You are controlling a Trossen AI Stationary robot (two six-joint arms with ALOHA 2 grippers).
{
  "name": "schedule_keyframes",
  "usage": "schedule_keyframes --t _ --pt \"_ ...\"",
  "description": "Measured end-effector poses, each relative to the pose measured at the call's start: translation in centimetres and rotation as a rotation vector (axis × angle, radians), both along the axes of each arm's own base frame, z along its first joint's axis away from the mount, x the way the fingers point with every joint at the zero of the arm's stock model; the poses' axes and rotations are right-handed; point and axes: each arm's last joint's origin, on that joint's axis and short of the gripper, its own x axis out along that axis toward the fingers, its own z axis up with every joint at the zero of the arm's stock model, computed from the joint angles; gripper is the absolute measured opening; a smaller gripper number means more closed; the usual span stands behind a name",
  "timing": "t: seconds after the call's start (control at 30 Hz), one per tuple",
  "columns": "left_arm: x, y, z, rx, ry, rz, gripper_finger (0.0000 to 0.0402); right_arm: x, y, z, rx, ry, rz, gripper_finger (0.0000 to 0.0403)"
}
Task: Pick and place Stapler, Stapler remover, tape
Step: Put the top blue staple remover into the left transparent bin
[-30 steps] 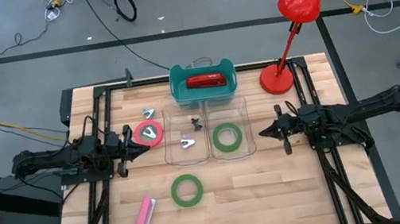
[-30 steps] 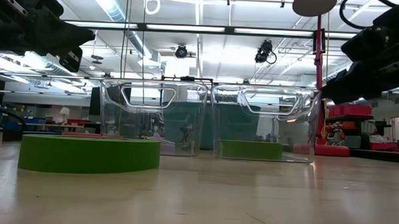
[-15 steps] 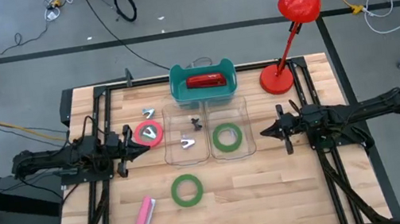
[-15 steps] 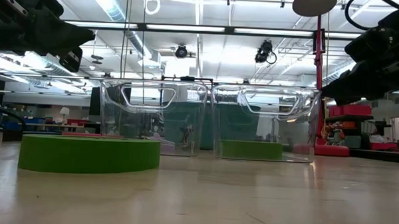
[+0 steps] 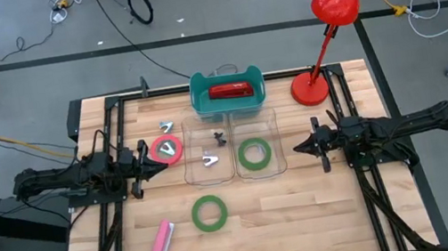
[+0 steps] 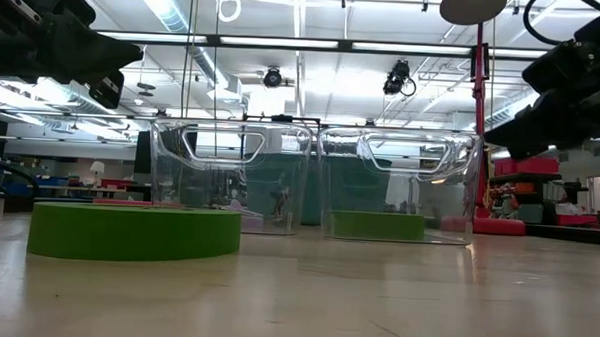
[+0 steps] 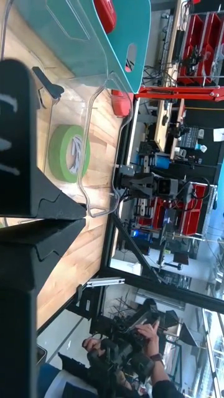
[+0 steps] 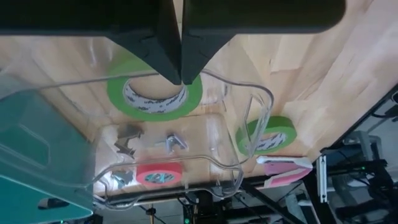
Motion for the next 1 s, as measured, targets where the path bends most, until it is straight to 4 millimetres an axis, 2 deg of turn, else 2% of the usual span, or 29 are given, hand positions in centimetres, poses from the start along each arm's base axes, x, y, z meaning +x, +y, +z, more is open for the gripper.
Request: schedule_keyframes --t 1.0 --pt "0.0 0.0 0.0 0.0 0.0 0.0 0.0003 -0.9 0.0 1.5 0.005 -0.17 0.003 0.0006"
